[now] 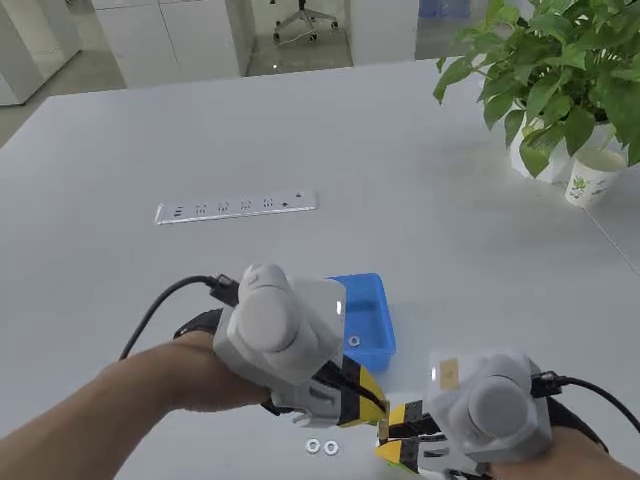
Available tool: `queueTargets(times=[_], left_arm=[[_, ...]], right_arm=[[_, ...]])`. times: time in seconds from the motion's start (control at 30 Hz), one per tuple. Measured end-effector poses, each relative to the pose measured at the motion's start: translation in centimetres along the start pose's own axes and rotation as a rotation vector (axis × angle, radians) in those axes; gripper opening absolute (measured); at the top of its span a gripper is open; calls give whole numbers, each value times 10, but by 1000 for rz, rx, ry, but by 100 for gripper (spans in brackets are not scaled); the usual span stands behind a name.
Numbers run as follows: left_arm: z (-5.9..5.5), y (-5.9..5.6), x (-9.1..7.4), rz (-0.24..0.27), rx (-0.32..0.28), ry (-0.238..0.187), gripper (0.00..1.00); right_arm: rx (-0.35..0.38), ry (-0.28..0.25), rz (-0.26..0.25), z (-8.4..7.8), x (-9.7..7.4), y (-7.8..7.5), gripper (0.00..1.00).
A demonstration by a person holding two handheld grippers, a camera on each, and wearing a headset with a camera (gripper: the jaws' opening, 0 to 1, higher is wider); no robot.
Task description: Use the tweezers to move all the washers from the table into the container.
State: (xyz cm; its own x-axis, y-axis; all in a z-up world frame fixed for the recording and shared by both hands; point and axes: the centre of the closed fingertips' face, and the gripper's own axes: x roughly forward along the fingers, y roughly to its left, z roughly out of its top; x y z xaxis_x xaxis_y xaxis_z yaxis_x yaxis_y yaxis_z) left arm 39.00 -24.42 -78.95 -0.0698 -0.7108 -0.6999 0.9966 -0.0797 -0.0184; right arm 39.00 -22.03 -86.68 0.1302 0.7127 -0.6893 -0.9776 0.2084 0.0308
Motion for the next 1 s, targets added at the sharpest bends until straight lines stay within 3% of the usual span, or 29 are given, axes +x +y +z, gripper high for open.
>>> queueTargets(times=[1.0], left_arm=[[27, 8, -30, 35, -3, -42, 4]], right_arm=[[-36, -3, 8, 31, -27, -9, 11]])
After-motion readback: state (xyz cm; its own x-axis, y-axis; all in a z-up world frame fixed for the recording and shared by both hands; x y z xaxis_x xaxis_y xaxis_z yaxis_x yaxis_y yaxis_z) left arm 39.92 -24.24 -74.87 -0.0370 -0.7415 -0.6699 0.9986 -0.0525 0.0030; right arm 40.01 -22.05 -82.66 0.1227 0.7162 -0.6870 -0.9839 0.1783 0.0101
